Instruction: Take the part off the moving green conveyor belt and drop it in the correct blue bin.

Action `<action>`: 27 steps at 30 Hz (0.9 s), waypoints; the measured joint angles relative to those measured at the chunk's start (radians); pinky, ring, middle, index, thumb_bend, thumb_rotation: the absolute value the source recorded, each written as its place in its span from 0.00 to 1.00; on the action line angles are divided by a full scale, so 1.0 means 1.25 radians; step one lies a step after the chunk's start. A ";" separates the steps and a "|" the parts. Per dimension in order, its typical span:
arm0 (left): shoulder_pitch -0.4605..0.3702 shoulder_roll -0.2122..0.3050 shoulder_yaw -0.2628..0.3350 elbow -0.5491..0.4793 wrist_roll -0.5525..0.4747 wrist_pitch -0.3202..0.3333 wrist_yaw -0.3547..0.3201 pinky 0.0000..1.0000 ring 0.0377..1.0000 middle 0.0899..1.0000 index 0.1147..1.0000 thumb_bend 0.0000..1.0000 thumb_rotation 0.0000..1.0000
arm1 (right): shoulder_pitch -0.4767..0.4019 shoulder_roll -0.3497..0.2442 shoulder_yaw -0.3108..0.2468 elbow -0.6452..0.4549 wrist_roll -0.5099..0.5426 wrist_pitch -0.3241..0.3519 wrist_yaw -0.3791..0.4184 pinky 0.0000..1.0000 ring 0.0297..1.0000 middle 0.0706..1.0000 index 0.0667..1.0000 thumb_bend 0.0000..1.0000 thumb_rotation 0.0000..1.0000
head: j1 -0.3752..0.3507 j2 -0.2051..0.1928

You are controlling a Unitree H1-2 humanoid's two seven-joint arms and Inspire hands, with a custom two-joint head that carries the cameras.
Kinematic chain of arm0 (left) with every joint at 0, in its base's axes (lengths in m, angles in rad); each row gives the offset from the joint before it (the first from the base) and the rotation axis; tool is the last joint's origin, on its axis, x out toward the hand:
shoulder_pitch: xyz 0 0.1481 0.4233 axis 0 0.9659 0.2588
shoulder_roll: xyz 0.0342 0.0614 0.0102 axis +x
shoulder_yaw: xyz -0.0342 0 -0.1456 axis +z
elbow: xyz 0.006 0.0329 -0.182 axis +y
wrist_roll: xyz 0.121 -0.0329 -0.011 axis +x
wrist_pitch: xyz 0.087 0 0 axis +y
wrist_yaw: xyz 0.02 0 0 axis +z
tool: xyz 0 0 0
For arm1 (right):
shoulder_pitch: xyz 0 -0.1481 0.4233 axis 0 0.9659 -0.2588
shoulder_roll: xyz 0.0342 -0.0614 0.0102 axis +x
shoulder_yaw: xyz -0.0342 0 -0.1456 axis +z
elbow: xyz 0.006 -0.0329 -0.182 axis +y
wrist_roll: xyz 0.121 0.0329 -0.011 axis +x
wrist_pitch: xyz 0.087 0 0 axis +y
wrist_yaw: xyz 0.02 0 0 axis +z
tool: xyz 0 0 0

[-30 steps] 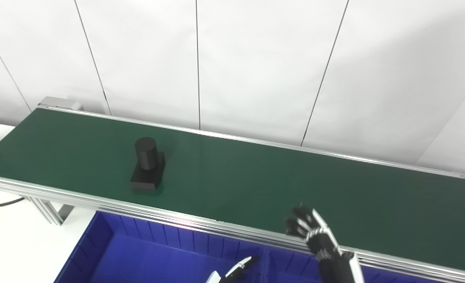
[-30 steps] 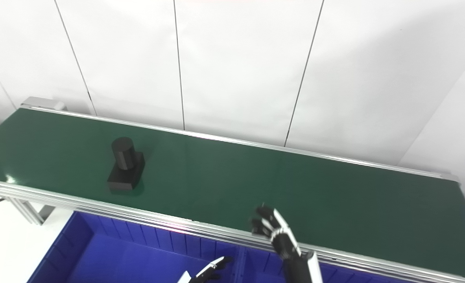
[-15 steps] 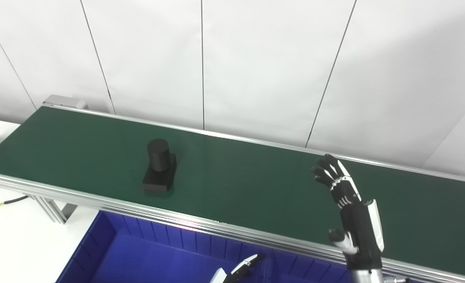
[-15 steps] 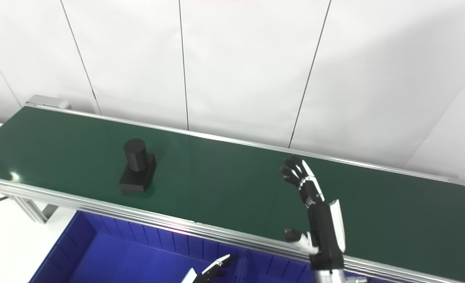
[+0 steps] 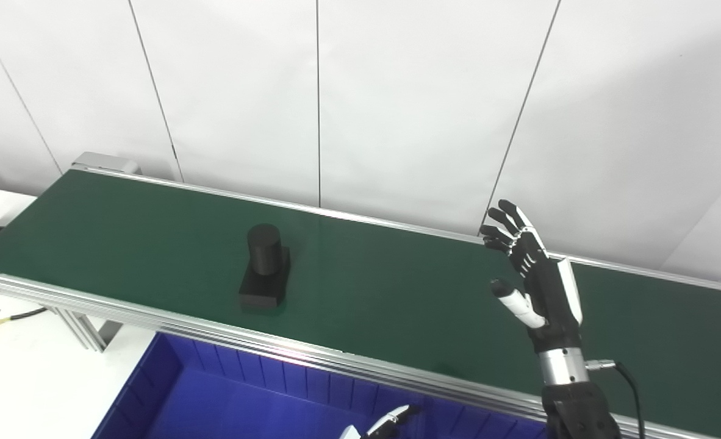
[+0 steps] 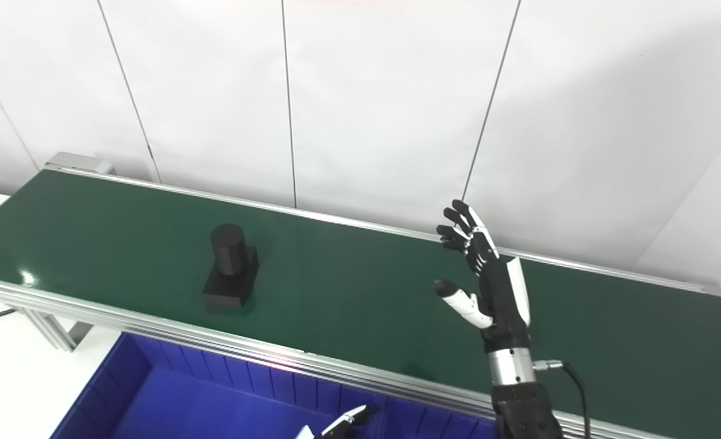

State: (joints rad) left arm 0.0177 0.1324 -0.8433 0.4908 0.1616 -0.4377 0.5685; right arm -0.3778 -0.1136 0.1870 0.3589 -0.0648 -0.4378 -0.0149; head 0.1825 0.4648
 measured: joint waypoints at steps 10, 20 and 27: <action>0.000 0.002 -0.008 -0.005 -0.001 0.000 -0.008 0.83 0.90 0.92 0.87 0.82 0.86 | -0.091 0.033 -0.005 0.165 -0.002 0.001 0.002 0.78 0.83 0.88 0.91 0.84 0.67 | 0.000 0.002; 0.004 0.006 -0.009 -0.018 -0.008 0.000 -0.019 0.84 0.90 0.92 0.87 0.82 0.86 | -0.100 0.036 0.011 0.219 -0.033 0.001 0.004 0.78 0.84 0.91 0.92 0.85 0.60 | 0.010 0.012; 0.011 0.007 -0.013 -0.027 -0.008 0.000 -0.018 0.84 0.89 0.91 0.86 0.82 0.86 | -0.109 0.044 0.022 0.252 -0.055 0.001 0.016 0.78 0.83 0.90 0.93 0.85 0.52 | 0.012 0.016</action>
State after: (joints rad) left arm 0.0321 0.1411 -0.8593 0.4570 0.1520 -0.4377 0.5462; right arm -0.5143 -0.0592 0.2140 0.6736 -0.1336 -0.4370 0.0048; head 0.1979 0.4847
